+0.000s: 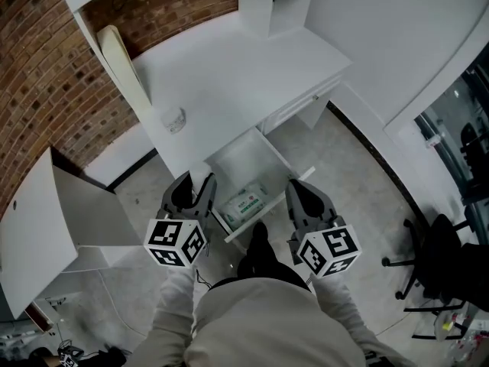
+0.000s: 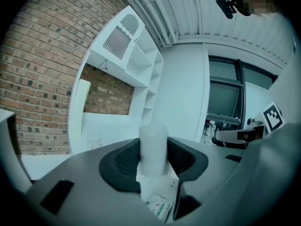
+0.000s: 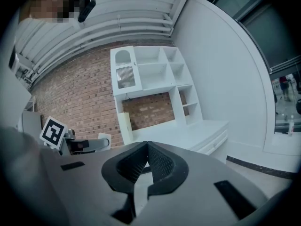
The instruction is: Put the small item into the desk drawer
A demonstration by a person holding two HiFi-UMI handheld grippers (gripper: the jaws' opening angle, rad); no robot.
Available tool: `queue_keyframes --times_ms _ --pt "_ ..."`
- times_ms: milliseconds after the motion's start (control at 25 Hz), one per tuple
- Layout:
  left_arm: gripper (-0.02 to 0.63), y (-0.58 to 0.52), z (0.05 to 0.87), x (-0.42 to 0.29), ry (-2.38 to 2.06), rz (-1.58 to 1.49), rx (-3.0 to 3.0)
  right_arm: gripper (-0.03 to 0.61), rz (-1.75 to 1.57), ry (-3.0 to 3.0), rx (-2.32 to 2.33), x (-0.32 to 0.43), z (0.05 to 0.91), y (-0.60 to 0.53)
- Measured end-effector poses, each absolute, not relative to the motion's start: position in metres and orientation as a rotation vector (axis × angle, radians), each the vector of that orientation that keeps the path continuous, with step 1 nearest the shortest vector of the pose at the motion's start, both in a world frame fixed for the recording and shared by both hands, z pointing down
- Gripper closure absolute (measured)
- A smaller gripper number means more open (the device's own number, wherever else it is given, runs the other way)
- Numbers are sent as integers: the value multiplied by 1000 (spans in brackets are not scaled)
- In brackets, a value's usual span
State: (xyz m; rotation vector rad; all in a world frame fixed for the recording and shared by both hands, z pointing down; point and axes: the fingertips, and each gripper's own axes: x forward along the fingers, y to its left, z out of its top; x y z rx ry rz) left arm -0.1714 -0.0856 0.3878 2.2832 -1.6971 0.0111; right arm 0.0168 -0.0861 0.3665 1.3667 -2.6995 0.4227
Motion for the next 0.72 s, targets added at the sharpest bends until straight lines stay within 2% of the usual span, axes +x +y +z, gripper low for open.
queue_keyframes --times_ms 720 --pt "433 -193 373 -159 -1733 6 2317 551 499 -2709 1315 25 374 -187"
